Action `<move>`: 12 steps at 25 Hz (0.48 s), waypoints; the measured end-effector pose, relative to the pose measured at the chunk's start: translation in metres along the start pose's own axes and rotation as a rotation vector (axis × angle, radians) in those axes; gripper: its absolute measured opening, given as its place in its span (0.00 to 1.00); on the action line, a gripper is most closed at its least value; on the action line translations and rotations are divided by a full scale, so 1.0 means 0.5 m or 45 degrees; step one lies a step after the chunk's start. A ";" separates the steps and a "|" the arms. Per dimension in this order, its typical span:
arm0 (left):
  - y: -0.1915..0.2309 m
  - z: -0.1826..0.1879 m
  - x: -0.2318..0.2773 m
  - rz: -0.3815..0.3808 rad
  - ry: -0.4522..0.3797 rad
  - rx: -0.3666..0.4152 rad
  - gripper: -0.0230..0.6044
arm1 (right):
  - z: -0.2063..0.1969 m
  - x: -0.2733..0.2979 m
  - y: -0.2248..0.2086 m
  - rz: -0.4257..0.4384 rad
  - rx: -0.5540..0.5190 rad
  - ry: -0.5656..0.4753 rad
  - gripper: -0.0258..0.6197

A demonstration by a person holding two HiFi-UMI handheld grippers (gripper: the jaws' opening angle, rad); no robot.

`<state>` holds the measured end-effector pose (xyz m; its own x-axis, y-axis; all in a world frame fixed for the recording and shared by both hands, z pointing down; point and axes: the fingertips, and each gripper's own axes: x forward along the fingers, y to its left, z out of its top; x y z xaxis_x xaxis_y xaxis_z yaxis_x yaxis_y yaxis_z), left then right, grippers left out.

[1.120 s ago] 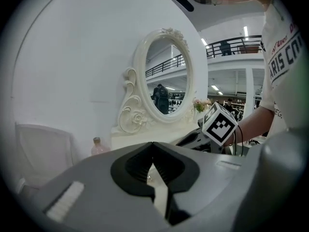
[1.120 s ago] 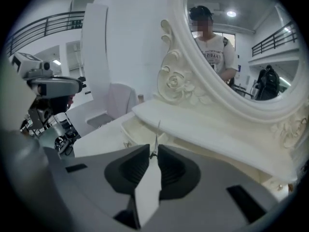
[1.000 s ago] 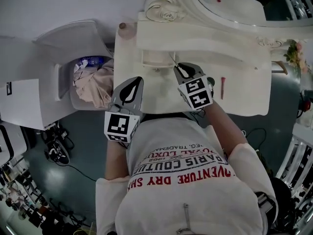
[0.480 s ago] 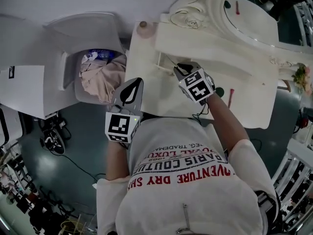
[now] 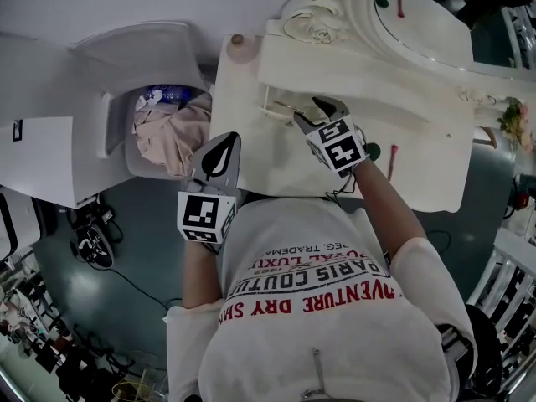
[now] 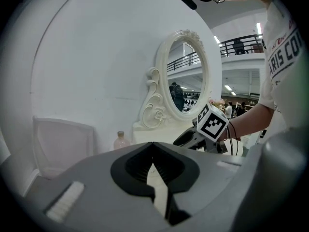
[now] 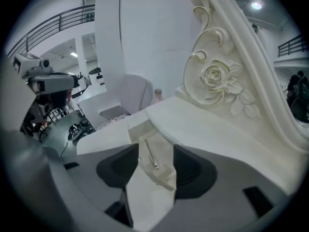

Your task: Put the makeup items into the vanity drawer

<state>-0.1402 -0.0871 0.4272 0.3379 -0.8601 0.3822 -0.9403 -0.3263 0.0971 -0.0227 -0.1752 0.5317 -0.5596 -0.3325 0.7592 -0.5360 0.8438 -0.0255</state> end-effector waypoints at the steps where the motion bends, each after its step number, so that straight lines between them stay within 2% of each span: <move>1: -0.007 0.004 0.005 -0.017 -0.002 0.007 0.05 | -0.005 -0.010 -0.005 -0.014 0.015 -0.006 0.35; 6: -0.054 0.024 0.045 -0.142 -0.001 0.060 0.05 | -0.057 -0.071 -0.046 -0.125 0.121 -0.018 0.36; 12: -0.144 0.029 0.099 -0.309 0.037 0.115 0.05 | -0.178 -0.154 -0.099 -0.282 0.293 0.011 0.36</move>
<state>-0.0552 -0.1118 0.4259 0.5507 -0.7411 0.3840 -0.8238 -0.5567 0.1070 0.1032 -0.1540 0.5322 -0.4087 -0.4932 0.7679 -0.7738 0.6334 -0.0050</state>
